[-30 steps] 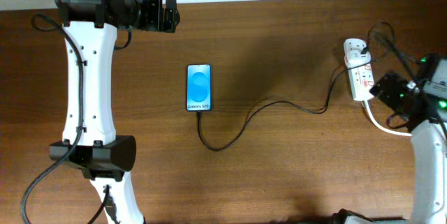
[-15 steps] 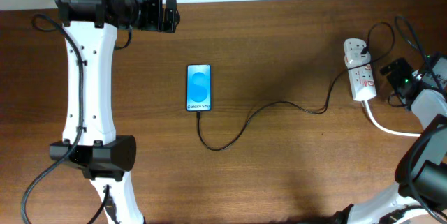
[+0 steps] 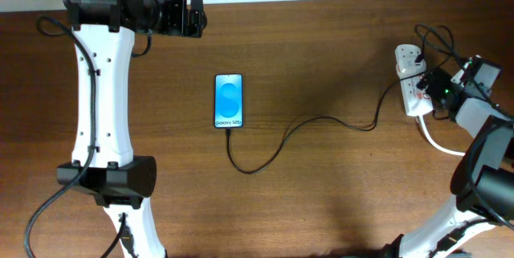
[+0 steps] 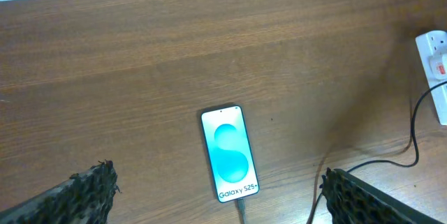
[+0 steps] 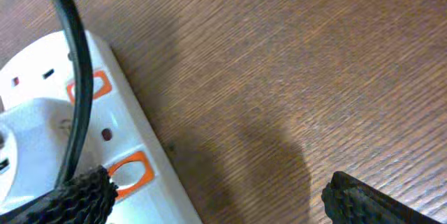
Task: Plug charger to phone and switch on socket
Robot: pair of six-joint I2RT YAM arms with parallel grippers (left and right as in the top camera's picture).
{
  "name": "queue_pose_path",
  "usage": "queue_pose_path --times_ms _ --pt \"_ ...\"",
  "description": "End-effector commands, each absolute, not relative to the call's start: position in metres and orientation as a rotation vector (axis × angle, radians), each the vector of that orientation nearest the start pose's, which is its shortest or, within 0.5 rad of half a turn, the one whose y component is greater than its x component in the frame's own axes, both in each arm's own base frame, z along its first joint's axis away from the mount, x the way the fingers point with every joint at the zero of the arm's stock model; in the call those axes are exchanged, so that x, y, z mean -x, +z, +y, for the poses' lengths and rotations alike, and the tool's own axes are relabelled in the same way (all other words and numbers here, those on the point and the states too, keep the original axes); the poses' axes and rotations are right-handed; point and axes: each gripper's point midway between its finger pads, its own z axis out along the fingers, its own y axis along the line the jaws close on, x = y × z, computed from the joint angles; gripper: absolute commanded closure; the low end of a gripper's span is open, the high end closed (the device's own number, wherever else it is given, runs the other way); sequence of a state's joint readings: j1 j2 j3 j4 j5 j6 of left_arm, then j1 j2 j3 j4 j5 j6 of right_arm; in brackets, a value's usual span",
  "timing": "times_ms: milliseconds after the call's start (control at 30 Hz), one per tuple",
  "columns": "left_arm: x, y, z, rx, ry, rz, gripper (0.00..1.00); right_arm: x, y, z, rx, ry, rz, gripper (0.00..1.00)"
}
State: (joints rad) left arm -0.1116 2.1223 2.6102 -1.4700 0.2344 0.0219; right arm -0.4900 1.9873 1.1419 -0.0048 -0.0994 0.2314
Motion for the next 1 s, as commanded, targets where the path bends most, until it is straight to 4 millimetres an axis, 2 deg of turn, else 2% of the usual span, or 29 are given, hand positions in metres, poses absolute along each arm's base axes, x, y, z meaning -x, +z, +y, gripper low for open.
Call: queue_pose_path --times_ms 0,167,267,500,967 --pt "-0.472 0.31 -0.091 -0.266 -0.324 2.521 0.01 -0.452 0.023 -0.215 -0.774 -0.009 2.28 0.0" --pt "-0.472 0.31 -0.091 -0.266 -0.324 2.521 0.01 -0.453 0.006 -0.22 -0.821 -0.02 2.275 0.0" --pt "-0.472 0.31 -0.091 -0.266 -0.324 2.521 0.01 -0.454 0.007 -0.219 -0.816 -0.009 2.273 0.0" --pt "-0.472 0.31 -0.091 -0.266 -0.324 2.521 0.01 -0.462 0.011 -0.21 -0.776 0.066 2.26 0.0" --pt "-0.472 0.31 -0.091 -0.266 -0.324 2.521 0.01 -0.451 -0.01 -0.185 -0.776 0.129 2.371 0.0"
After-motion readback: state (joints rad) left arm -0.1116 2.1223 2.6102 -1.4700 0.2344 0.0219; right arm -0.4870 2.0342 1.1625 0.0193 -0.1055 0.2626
